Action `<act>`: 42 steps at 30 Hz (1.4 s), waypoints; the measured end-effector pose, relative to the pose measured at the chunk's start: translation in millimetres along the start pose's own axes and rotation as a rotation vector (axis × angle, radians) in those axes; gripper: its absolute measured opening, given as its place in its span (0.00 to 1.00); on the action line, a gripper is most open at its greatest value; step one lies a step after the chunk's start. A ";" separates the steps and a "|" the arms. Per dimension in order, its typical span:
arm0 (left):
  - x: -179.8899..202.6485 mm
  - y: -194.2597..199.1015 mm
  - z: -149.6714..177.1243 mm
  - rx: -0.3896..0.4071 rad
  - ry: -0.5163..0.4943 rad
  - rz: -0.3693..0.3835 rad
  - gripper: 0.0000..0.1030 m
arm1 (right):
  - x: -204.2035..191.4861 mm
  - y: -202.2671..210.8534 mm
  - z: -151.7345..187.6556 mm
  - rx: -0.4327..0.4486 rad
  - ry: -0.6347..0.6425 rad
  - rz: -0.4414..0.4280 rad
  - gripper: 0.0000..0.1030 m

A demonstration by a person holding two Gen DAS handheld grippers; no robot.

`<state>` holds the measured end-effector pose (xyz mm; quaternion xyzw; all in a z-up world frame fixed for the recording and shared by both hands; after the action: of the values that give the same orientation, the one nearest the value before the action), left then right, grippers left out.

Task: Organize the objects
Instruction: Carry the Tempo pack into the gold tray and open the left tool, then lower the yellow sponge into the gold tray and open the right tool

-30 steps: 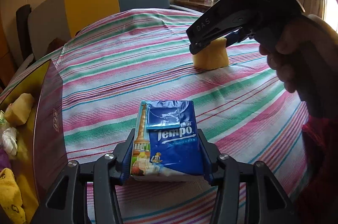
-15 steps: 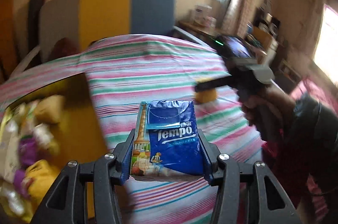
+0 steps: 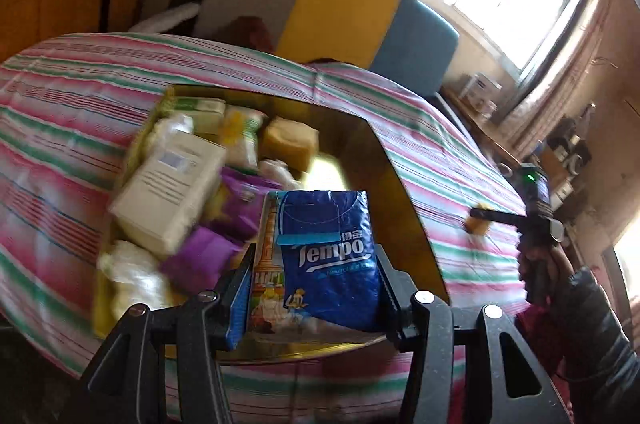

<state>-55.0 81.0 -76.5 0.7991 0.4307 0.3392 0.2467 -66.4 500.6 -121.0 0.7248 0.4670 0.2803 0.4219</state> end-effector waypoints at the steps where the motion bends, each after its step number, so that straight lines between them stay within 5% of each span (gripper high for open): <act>1: 4.2 -4.0 0.1 -0.006 0.000 0.014 0.51 | -0.4 -0.3 0.0 0.001 0.003 0.001 0.58; 5: 27.9 -35.3 -4.2 -0.063 -0.016 0.039 0.51 | -0.5 1.4 1.8 0.001 0.004 0.004 0.58; 12: 34.0 -88.2 16.5 -0.234 -0.059 -0.069 0.51 | 0.3 1.1 2.2 -0.001 0.001 -0.001 0.58; 21: 44.5 -89.5 21.7 -0.231 -0.157 -0.087 0.62 | -1.0 -0.1 2.3 -0.002 0.006 -0.001 0.58; 25: 42.6 -66.0 11.9 -0.168 -0.134 -0.083 0.61 | -0.6 0.5 3.1 0.000 0.006 -0.002 0.58; 29: 33.6 -26.8 -7.5 -0.018 -0.156 -0.149 0.61 | 1.0 5.9 0.1 0.028 -0.004 -0.009 0.57; 34: 9.8 -0.9 -19.8 0.050 -0.169 -0.249 0.62 | -7.4 22.4 -1.6 0.048 -0.041 -0.110 0.57; 38: -14.8 11.1 -22.4 0.072 -0.124 -0.277 0.62 | -53.7 58.2 -2.5 0.090 0.006 -0.243 0.58; 42: -25.4 20.1 -17.2 0.084 -0.098 -0.277 0.62 | -147.5 104.0 5.0 0.141 0.176 -0.389 0.58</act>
<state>-67.6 50.8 -59.9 0.7574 0.5380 0.2440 0.2781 -76.5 342.6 -34.4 0.6215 0.6515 0.2225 0.3739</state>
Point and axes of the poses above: each gripper's, at about its wrist camera, not at the fingertips, and y roughly against the way its jaws point, x to its right, z to its underside, the point moved 6 cm from there along -y, roughly the way its jaws point, and after that the axes turned 6 degrees about -y, right-handed, at the moved point
